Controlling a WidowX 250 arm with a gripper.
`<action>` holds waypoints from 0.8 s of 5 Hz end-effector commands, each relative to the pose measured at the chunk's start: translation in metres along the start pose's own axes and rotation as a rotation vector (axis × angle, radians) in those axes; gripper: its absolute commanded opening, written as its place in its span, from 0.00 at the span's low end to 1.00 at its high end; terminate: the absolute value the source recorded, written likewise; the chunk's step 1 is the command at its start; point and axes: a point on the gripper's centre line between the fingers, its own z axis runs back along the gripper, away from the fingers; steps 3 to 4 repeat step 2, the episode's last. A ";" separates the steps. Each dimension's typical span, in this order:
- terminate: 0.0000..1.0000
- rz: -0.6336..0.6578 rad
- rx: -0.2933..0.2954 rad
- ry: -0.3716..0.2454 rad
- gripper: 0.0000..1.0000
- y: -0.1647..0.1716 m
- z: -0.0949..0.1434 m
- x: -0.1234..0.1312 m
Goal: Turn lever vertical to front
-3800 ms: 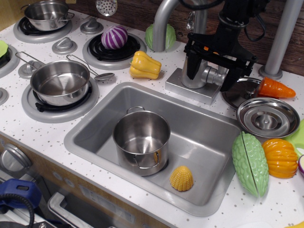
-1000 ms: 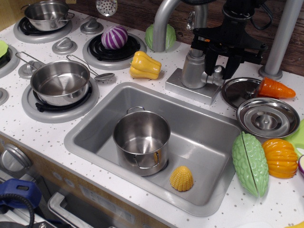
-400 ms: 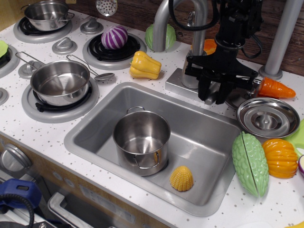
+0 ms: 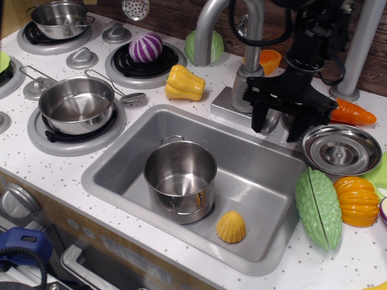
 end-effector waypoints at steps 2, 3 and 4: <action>1.00 0.031 0.014 -0.065 1.00 0.000 0.057 -0.014; 1.00 0.031 0.014 -0.065 1.00 0.000 0.057 -0.014; 1.00 0.031 0.014 -0.065 1.00 0.000 0.057 -0.014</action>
